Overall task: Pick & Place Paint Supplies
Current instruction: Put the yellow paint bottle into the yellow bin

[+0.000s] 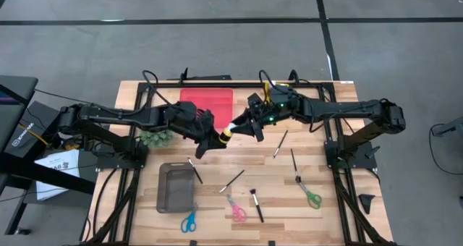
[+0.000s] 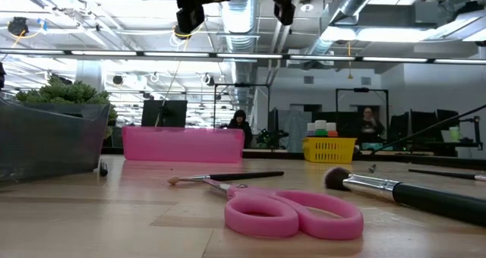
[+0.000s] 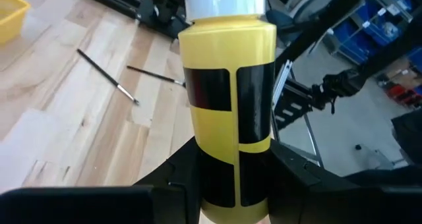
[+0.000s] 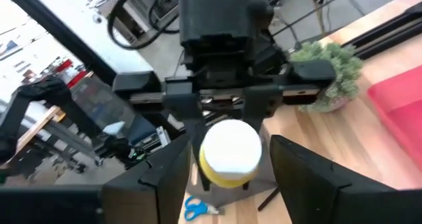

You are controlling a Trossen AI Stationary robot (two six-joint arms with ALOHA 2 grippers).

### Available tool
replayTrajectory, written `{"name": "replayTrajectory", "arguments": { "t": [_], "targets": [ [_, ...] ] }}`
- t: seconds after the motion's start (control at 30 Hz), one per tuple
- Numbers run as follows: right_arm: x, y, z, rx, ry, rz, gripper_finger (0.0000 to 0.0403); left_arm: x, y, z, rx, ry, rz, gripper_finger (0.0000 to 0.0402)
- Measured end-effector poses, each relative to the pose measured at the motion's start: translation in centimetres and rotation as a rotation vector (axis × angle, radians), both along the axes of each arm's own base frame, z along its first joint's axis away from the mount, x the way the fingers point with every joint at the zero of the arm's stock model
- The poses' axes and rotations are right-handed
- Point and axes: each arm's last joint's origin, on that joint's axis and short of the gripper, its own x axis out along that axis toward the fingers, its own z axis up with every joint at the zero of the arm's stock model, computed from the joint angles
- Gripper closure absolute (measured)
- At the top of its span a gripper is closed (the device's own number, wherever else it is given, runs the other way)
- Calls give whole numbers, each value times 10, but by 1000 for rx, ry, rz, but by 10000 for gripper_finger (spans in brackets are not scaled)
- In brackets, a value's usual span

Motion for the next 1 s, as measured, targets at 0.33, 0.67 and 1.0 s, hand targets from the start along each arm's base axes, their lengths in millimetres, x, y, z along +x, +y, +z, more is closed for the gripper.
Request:
{"name": "replayTrajectory", "arguments": {
  "t": [0.33,0.67,1.0],
  "targets": [
    [-1,1,-2,11,23,37,192,0,-5,0,11,-5,-22,291],
    [5,1,-5,14,4,56,196,0,-5,1,9,-14,-20,291],
    [5,0,-1,18,-30,55,196,1,-5,1,-4,-13,-14,291]
  ]
}}
